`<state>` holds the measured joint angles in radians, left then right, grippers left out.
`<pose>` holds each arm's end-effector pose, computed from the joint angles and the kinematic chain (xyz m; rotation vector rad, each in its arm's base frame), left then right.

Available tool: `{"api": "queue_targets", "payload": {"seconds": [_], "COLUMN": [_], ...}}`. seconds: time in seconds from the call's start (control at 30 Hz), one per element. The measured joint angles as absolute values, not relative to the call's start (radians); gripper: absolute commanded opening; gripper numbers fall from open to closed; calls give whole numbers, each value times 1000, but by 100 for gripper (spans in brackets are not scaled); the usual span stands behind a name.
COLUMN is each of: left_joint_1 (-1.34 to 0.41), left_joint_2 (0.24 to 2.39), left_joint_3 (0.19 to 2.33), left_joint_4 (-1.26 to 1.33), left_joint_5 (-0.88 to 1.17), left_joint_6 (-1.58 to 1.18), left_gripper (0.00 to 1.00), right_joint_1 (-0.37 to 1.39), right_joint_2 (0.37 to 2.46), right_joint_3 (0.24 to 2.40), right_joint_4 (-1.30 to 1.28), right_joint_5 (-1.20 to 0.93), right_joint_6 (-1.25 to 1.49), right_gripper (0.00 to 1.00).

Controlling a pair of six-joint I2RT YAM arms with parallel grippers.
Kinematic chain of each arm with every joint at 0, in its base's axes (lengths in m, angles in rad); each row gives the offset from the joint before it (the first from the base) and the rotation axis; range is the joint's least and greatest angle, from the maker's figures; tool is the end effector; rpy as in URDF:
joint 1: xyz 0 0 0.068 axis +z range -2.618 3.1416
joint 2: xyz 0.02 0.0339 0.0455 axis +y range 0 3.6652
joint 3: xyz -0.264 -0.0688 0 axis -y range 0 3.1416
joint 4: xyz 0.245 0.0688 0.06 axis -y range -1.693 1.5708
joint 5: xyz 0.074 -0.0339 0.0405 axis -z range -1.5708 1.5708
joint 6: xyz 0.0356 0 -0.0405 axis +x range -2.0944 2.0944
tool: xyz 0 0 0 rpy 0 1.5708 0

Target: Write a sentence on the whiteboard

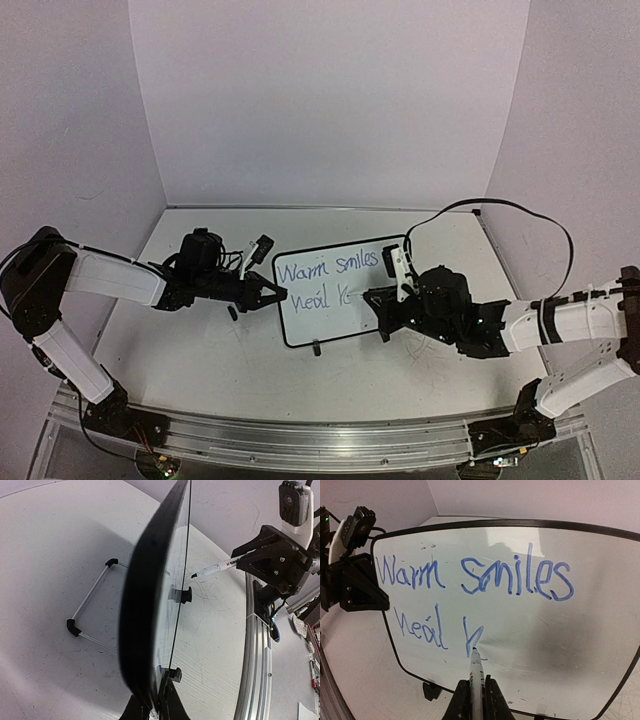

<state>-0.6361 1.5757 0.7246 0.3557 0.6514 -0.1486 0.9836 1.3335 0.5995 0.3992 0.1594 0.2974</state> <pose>0.2429 -0.2062 0.1842 0.9236 1.9494 -1.1421 0.1616 0.2326 0.2147 -0.5555 1.8863 0.7083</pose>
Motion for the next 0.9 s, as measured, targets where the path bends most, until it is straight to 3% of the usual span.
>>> {"api": "queue_targets", "payload": {"seconds": [0.9], "left_joint_1": [-636], "left_joint_2": [1576], "left_joint_3": [731], "left_joint_4": [340], "left_joint_5": [651], "left_joint_6": [-148], "left_gripper": [0], "right_joint_1": [962], "right_joint_2": [1343], "right_joint_3": [571], "right_joint_4": [408], "right_joint_5": [230], "right_joint_6": [373], "right_gripper": [0]}}
